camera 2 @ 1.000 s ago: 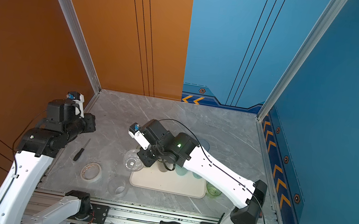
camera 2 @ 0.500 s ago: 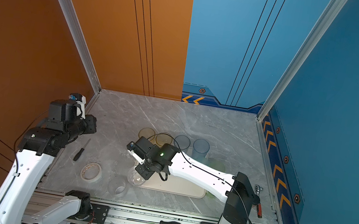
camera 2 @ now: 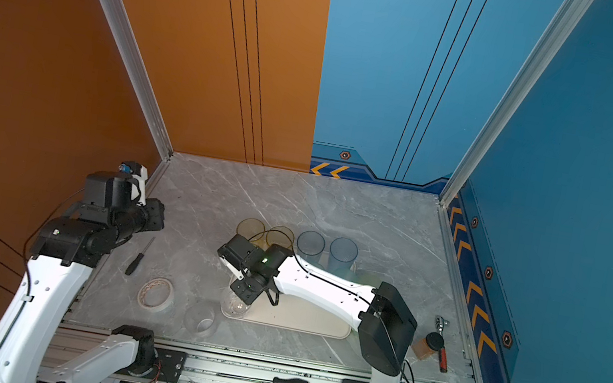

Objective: Place the glasses into the tray
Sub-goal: 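Lower the clear glass onto the tray's near edge and open the right gripper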

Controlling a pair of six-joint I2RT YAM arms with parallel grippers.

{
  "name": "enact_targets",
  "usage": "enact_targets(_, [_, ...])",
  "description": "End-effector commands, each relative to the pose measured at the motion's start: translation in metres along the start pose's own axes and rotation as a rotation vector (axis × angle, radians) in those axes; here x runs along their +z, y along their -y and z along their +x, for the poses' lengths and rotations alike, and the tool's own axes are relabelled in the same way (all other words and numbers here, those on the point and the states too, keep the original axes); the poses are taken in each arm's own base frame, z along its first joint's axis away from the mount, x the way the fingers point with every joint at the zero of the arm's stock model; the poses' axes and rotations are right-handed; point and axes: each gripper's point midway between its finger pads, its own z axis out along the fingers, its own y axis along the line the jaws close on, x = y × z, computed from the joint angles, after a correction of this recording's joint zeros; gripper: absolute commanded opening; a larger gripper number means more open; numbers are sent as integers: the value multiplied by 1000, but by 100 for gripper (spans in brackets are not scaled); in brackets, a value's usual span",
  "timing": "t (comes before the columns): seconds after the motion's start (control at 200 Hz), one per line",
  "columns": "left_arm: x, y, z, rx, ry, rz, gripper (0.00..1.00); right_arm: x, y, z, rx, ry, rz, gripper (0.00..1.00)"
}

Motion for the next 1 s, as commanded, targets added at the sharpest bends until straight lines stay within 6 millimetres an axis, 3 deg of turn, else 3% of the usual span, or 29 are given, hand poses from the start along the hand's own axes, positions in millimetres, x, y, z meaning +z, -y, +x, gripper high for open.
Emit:
enact_targets(0.0, [-6, -1, -4, 10, 4, 0, 30, 0, 5, -15, 12, 40, 20, 0])
enact_targets(0.996, [0, -2, 1, 22, -27, -10, 30, 21, 1, -21, 10, 8, -38, 3])
